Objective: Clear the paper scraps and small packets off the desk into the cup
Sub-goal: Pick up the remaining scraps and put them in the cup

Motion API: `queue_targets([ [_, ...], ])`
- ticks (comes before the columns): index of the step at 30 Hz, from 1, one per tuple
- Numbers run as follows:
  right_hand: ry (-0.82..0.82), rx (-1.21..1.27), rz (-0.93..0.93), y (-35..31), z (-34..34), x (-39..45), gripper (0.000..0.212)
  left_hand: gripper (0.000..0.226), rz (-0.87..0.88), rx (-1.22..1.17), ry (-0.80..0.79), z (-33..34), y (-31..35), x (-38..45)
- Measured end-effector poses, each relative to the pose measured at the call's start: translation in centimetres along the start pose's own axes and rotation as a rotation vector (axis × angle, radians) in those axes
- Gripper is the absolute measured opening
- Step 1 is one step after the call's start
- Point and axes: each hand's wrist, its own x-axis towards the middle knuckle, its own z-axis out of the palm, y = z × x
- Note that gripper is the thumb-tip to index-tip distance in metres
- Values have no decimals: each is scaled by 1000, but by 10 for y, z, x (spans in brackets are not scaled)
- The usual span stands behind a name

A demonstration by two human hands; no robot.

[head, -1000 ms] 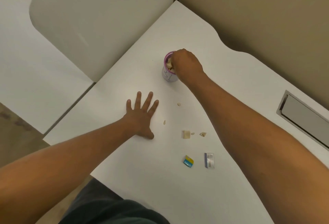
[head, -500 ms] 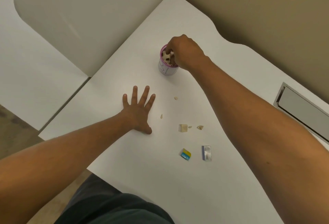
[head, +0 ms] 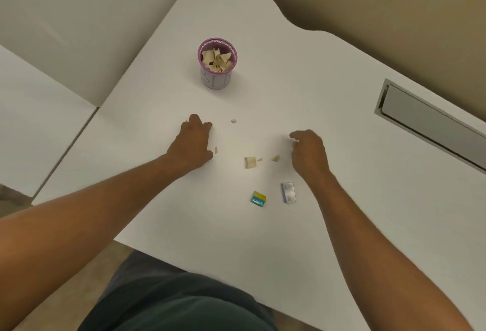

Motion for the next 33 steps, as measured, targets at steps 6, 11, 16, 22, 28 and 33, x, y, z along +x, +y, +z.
queue_targets([
  [6,-25,85,-25,-10,57,-43,33,66,-6,-355,-33,32,45,-6],
  [11,8,265,-90,-32,62,-53,47,66,-37,-706,-54,45,62,-7],
  [16,75,166,-115,-20,52,-55,36,55,123,-515,230,28,29,10],
  [22,-74,-121,-246,-44,79,-63,59,51,402,105,128,6,17,46],
  [28,18,-213,-240,-71,92,-68,35,24,457,362,185,11,21,55],
  [33,-26,-220,-254,-83,87,-73,24,14,471,515,147,17,17,51],
])
